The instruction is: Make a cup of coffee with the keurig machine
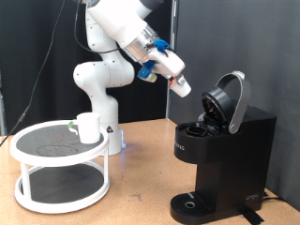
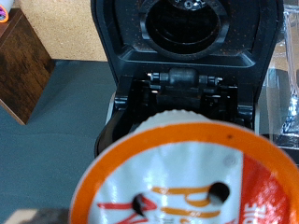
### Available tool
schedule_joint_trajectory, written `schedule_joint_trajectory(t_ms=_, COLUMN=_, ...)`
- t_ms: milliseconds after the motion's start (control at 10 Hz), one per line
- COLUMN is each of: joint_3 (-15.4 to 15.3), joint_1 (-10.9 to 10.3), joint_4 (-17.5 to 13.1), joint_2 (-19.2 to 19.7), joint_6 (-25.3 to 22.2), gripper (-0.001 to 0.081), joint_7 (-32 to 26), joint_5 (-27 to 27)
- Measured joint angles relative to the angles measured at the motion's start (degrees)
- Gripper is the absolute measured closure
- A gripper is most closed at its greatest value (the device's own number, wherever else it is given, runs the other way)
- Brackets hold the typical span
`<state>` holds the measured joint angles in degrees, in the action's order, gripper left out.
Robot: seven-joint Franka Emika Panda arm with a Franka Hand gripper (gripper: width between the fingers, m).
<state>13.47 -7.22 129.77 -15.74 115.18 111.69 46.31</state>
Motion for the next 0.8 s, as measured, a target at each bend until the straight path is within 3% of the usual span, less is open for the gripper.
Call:
schedule_joint_trajectory(t_ms=300, joint_3=-0.68, joint_1=0.02, joint_4=0.57, joint_2=0.76, joint_6=1.15, gripper=0.0438, joint_7=0.36, joint_5=-2.19)
schedule_joint_trajectory(t_ms=500, joint_3=-2.67, joint_1=-0.01, joint_4=1.54, joint_2=2.92, joint_6=5.06, gripper=0.0438, joint_7=1.54, joint_5=-5.24)
schedule_joint_trajectory(t_ms=800, joint_3=-5.03, joint_1=-0.10, joint_4=2.11, joint_2=6.40, joint_6=10.04, gripper=0.0438, joint_7=1.73, joint_5=-5.10)
